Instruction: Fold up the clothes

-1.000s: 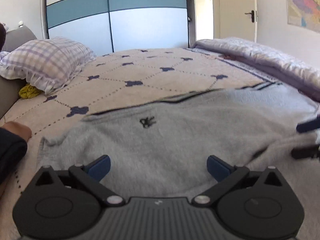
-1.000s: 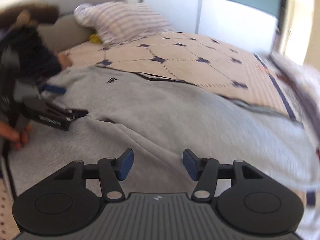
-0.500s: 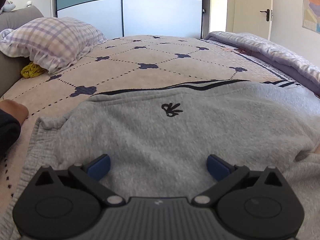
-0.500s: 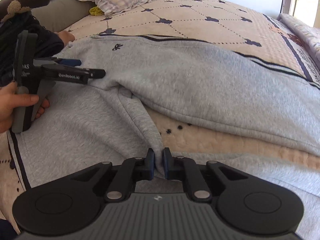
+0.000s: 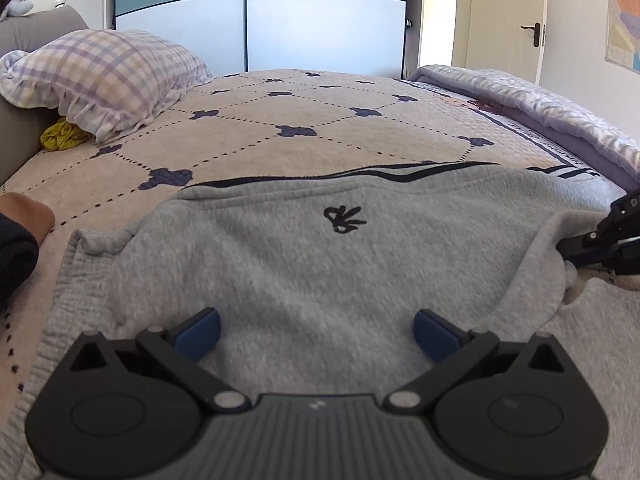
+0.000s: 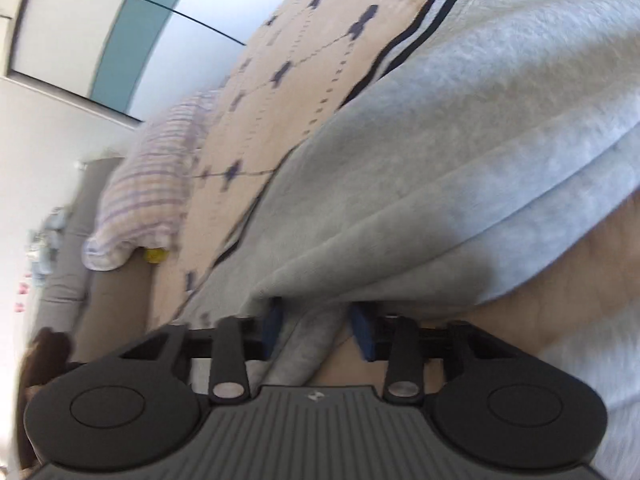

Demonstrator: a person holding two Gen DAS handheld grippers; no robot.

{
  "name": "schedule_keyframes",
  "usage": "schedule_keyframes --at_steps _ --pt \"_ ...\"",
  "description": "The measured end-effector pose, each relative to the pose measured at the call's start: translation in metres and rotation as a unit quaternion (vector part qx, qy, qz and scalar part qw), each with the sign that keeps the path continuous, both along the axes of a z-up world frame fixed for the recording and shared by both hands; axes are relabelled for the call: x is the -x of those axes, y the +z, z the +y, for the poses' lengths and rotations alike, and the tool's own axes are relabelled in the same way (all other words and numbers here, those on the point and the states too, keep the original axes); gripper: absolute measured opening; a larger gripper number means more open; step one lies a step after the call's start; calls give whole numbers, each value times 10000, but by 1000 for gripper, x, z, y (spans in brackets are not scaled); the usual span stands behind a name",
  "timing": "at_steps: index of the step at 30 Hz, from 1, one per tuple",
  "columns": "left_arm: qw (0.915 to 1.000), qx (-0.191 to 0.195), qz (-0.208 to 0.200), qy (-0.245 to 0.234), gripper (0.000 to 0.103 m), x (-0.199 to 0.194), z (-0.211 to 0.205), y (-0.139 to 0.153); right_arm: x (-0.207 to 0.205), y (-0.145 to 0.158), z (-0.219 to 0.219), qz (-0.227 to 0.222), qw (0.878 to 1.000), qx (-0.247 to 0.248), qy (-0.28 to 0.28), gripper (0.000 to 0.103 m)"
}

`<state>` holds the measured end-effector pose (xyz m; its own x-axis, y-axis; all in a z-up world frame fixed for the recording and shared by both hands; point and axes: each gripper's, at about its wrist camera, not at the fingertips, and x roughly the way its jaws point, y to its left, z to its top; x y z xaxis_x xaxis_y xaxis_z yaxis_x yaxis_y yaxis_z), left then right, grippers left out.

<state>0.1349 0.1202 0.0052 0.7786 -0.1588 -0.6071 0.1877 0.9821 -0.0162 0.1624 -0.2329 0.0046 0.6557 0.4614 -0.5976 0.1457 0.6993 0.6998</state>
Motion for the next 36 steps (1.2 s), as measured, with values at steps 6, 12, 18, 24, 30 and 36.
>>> schedule_keyframes --at_steps 6,12,18,24,30,36 --pt "10000 21 3 2 103 0 1 0 -13 56 50 -1132 9660 2325 17 0" --pt "10000 8 2 -1 103 -1 0 0 -18 47 30 -816 9556 2825 217 4" --pt "10000 10 3 -1 103 -1 0 0 28 18 -11 2 9985 388 380 60" --pt "10000 15 4 0 103 -1 0 0 8 21 8 -351 9780 2058 8 0" --pt "10000 14 4 1 103 -1 0 0 -5 18 3 -429 9818 1830 -281 5" --pt "10000 14 4 2 103 -1 0 0 21 6 2 -410 9951 893 -105 22"
